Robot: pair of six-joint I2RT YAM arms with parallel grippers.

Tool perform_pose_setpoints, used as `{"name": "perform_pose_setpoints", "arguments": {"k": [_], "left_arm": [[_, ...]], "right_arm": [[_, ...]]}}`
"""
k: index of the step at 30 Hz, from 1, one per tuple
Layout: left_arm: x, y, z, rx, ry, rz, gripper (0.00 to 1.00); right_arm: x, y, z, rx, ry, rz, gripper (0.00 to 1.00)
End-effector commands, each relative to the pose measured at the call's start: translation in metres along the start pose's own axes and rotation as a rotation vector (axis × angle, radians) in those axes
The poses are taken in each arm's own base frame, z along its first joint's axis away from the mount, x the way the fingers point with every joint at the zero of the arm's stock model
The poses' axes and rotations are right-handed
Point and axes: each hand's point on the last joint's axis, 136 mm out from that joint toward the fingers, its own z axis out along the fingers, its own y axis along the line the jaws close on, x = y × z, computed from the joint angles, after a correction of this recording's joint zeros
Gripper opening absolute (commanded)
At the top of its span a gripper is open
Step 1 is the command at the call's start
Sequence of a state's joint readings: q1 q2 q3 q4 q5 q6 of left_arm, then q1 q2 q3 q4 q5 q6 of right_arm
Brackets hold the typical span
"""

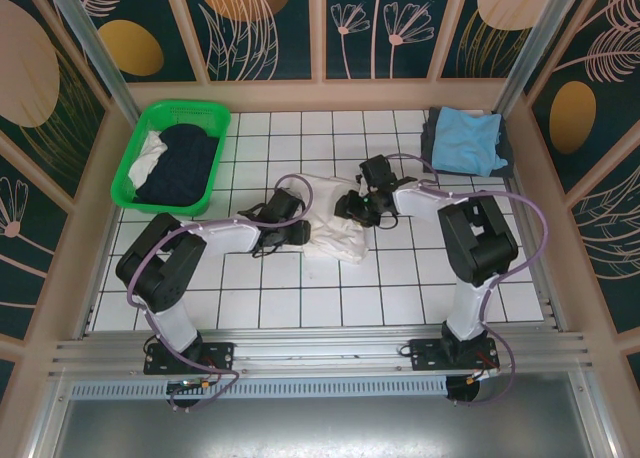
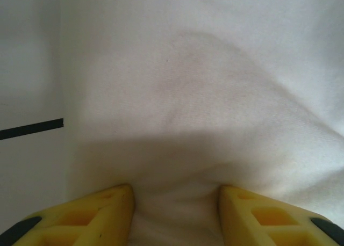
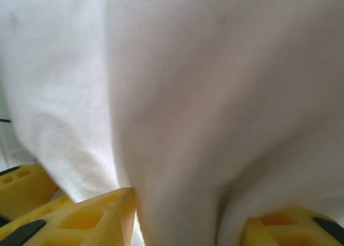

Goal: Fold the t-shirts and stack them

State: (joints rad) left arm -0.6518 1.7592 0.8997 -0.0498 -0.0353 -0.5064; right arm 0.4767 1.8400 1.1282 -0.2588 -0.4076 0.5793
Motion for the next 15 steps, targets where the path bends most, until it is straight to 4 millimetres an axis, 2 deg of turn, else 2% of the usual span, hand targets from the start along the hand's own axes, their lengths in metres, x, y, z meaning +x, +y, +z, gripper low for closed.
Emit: {"name": "perform_pose_setpoints", "arguments": {"k": [1,9,13,15], "left_arm": [[0.032,0.031,0.006,-0.1,0.127,0.019,0.46],[0.027,0.044,0.009,-0.134,0.129,-0.004,0.46],[0.027,0.044,0.011,-0.141,0.135,-0.006,0.46],[0.026,0.042,0.013,-0.136,0.141,-0.007,0.46]], "right_arm": [[-0.005,0.024,-0.029,-0.097,-0.031,-0.011,0.45],[-0.01,-0.017,-0.037,0.116,-0.083,0.006,0.54],[-0.001,-0.033,-0.029,0.15,-0.074,0.022,0.56],[0.003,-0.036,-0.022,0.131,-0.06,0.031,0.56]]}}
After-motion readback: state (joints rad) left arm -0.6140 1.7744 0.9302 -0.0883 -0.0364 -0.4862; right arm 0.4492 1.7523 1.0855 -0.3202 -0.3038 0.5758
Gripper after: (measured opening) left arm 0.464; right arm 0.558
